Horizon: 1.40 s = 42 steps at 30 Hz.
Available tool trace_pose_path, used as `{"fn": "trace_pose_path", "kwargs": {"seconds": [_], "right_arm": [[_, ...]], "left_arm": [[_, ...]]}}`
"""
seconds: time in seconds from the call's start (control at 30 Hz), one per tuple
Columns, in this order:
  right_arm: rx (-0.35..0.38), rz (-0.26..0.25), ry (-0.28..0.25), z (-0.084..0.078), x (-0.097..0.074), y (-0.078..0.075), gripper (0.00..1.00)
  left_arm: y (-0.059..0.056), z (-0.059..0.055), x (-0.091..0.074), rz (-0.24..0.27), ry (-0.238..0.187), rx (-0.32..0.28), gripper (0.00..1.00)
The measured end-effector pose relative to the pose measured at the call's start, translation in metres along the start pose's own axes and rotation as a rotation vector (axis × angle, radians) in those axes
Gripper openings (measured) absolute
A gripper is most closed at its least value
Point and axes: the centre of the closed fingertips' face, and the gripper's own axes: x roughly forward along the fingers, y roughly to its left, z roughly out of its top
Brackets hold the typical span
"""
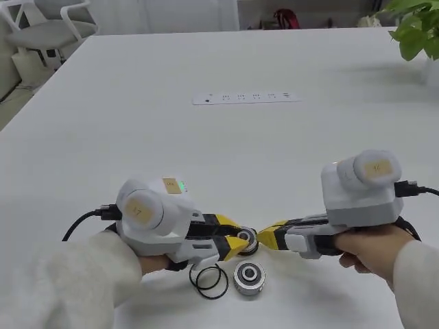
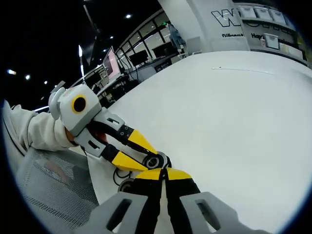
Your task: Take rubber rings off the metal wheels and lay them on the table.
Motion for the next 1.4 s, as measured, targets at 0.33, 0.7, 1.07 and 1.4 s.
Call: {"fn": "trace_pose_path", "kwargs": {"seconds": [0.33, 0.7, 1.07, 1.4], "right_arm": [[0.037, 0.085, -0.105, 0.022, -0.001, 0.017, 0.00], [-0.034, 0.008, -0.036, 0.011, -0.004, 0.003, 0.00], [-0.146, 0.004, 0.073, -0.011, -0.002, -0.003, 0.02], [-0.246, -0.003, 0.058, -0.010, 0.005, 0.002, 0.28]], "left_arm": [[0.000, 0.000, 0.000, 0.002, -0.007, 0.003, 0.14], [0.000, 0.001, 0.002, 0.005, -0.018, 0.003, 0.14], [0.000, 0.001, 0.001, 0.003, -0.022, 0.001, 0.14], [0.000, 0.001, 0.001, 0.003, -0.023, 0.000, 0.14]]}}
